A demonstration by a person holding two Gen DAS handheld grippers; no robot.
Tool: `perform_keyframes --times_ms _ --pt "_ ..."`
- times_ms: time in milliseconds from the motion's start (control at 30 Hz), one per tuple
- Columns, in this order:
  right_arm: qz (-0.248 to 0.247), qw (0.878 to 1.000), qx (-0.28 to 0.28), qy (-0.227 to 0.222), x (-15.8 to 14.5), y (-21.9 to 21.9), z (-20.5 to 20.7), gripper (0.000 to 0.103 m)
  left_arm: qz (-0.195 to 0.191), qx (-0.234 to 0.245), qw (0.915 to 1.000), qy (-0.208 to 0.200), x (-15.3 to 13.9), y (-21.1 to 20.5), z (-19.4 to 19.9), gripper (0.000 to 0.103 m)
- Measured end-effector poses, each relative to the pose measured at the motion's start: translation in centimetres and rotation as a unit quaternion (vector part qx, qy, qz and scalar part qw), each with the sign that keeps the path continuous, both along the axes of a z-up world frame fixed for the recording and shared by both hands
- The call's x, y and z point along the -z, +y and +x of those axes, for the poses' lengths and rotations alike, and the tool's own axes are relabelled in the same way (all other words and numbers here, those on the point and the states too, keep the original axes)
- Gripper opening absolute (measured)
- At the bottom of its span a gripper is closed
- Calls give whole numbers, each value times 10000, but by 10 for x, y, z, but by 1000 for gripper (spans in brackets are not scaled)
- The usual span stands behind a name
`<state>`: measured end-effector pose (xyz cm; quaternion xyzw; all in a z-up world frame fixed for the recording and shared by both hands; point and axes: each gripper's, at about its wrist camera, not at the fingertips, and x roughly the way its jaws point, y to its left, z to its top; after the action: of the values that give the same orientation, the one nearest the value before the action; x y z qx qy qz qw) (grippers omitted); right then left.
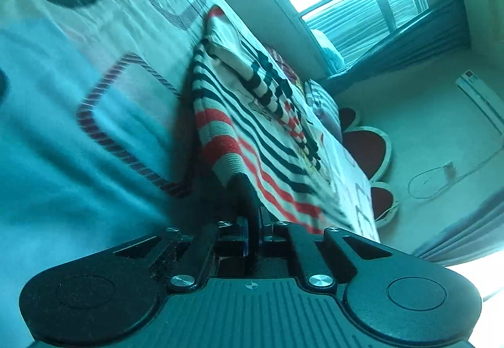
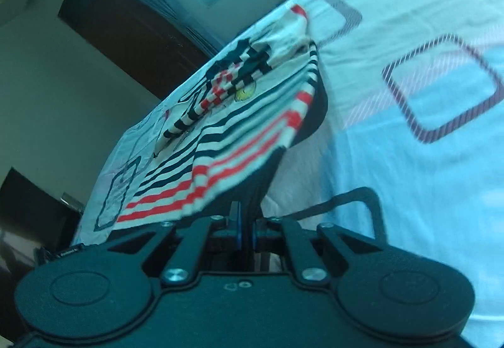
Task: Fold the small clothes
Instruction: 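Grasp the sweater hem corners with both grippers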
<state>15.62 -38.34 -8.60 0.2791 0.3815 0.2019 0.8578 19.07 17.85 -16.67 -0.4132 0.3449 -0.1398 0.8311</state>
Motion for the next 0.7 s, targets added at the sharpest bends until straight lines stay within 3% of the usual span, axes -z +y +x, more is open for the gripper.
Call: perform_keyframes --times_ms 133,200,400,567,700 --pt "-163 9987 143 456 34 -8 4 6 314 -32 9988 384 26 1 -3 5" --pt "122 9985 267 471 47 -12 5 5 95 -140 9993 321 30 5 -4 5" --pt "48 9984 164 543 41 -7 6 7 -85 280 9991 317 29 -7 -11 5" --pt "238 9974 261 635 44 -12 1 8 -371 136 9986 345 40 -3 -15 6" --pt "410 9961 337 705 46 -15 2 10 -362 94 9986 383 41 -3 -10 6"
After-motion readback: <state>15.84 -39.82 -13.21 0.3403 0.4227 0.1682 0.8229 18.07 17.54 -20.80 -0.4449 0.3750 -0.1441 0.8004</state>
